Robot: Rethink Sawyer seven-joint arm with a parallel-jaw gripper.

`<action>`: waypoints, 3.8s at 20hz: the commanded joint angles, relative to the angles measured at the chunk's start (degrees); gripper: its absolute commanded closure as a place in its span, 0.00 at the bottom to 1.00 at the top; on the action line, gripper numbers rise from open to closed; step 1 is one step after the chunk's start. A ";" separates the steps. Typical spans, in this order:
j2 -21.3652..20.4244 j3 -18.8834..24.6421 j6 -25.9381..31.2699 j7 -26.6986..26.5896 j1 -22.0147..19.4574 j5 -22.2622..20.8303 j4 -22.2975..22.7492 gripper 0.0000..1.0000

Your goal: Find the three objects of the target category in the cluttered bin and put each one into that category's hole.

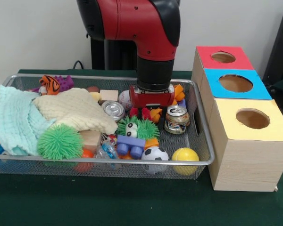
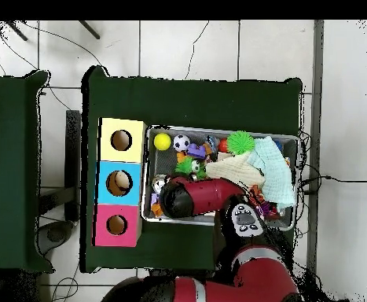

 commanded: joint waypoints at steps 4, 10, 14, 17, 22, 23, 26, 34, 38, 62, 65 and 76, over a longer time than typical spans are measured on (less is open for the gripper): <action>7.30 -10.68 0.98 9.57 5.63 1.24 -12.02 0.00; 8.89 -12.68 -0.83 8.78 5.88 1.36 -14.92 0.00; 9.83 -12.23 -2.03 9.62 5.24 2.49 -14.70 1.00; 10.35 -12.21 -2.66 10.03 5.19 3.02 -15.55 1.00; 6.83 -9.28 1.14 7.22 3.28 3.36 -12.36 1.00; 4.72 -8.16 2.90 6.21 2.64 3.62 -10.66 1.00; -7.40 -6.99 12.00 2.62 2.16 5.23 -3.15 1.00; -23.27 -8.61 38.64 -6.84 3.21 8.18 -2.21 1.00; -27.27 -7.21 47.96 -10.20 1.84 8.50 -2.94 1.00; -16.70 3.21 27.33 -11.96 -12.20 -2.83 -3.11 1.00; -15.63 4.22 26.78 -9.84 -12.71 -3.74 -3.57 0.00; -17.69 6.79 27.56 -7.51 -12.97 -2.38 -1.01 0.00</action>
